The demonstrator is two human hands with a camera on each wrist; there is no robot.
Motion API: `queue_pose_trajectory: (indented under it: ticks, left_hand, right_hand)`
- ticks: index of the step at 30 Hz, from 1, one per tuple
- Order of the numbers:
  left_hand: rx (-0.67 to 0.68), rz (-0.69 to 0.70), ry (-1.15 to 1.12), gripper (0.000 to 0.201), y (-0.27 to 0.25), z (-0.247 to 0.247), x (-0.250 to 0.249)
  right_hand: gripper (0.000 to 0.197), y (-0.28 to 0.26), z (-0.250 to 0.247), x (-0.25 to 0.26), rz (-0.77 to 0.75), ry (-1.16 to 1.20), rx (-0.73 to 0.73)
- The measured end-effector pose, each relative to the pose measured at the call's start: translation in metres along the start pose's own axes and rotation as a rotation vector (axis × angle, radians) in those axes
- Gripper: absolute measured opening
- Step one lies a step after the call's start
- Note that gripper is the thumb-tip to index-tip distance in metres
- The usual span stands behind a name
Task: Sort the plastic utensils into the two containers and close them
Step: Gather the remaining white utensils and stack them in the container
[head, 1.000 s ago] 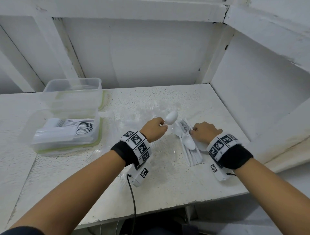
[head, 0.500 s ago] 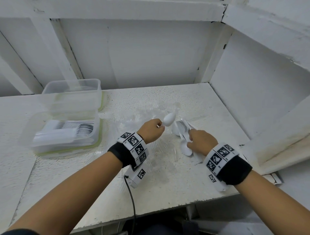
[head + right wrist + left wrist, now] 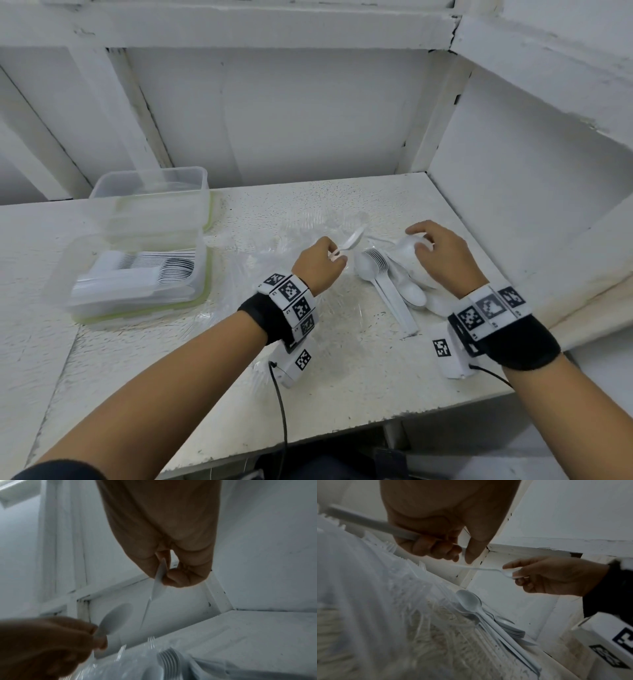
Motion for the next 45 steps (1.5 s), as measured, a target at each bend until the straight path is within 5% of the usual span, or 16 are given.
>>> queue_pose_trajectory:
  ticks: [8, 20, 27, 29, 32, 34, 45]
  left_hand:
    - [0.103, -0.016, 0.265, 0.012, 0.033, 0.022, -0.021]
    - [0.208, -0.109, 0.408, 0.025, 0.046, 0.035, -0.010]
    - [0.213, -0.137, 0.397, 0.028, 0.042, 0.028, -0.005]
    - [0.194, -0.149, 0.345, 0.026, 0.042, 0.024, -0.002]
    - [0.101, -0.131, 0.181, 0.025, 0.039, 0.014, -0.001]
    - [0.017, -0.091, 0.065, 0.018, 0.035, 0.003, -0.001]
    - [-0.264, -0.073, -0.478, 0.012, 0.017, -0.060, 0.034]
  right_hand:
    - [0.016, -0.012, -0.049, 0.016, -0.110, 0.316, -0.438]
    - [0.009, -0.016, -0.051, 0.018, -0.133, 0.425, -0.547]
    - [0.020, -0.006, -0.030, 0.028, -0.171, 0.529, -0.339]
    - [0.016, -0.002, -0.020, 0.026, -0.142, 0.412, -0.270]
    - [0.035, 0.007, 0.004, 0.007, 0.016, 0.200, -0.064]
    - [0.027, 0.009, 0.021, 0.000, 0.043, 0.011, 0.069]
    - [0.030, 0.003, 0.089, -0.019, 0.146, -0.443, 0.432]
Point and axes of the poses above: each hand's wrist, its own y-axis towards the middle knuckle, its own z-axis out of the palm, x = y × z, the point moved 7 cm from there along y, towards the middle knuckle, and after that the axes turned 10 degrees about x, right-handed, at the moved point
